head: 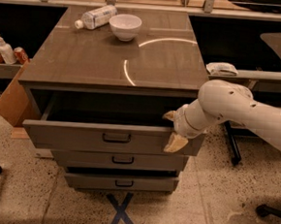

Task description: Open top drawer

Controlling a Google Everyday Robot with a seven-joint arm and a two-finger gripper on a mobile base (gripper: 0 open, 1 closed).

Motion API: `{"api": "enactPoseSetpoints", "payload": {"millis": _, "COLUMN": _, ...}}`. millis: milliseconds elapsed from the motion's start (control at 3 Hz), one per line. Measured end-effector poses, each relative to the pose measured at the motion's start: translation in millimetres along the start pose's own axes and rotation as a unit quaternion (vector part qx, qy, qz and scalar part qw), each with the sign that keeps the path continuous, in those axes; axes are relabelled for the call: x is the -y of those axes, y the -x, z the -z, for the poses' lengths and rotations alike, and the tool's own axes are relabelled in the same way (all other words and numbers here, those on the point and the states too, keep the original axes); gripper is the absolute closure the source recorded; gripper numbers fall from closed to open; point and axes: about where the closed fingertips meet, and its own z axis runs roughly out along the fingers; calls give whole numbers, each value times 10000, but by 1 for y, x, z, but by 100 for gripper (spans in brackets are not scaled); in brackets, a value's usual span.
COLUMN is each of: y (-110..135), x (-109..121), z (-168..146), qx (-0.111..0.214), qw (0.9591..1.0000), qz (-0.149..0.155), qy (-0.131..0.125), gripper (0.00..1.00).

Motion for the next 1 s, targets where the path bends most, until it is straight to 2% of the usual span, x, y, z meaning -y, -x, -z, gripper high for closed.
{"api": "enactPoseSetpoints", "payload": {"millis": 667, "y": 5, "x": -8, "z": -5, "qx": -80, "qw": 9997, "qz": 106, "qy": 207, "gripper": 0}}
{"api": "enactPoseSetpoints", "payload": {"millis": 1000, "y": 11, "x": -31, "z": -6, "qx": -88, "qw": 9983, "qz": 171, "qy": 554, "gripper": 0}}
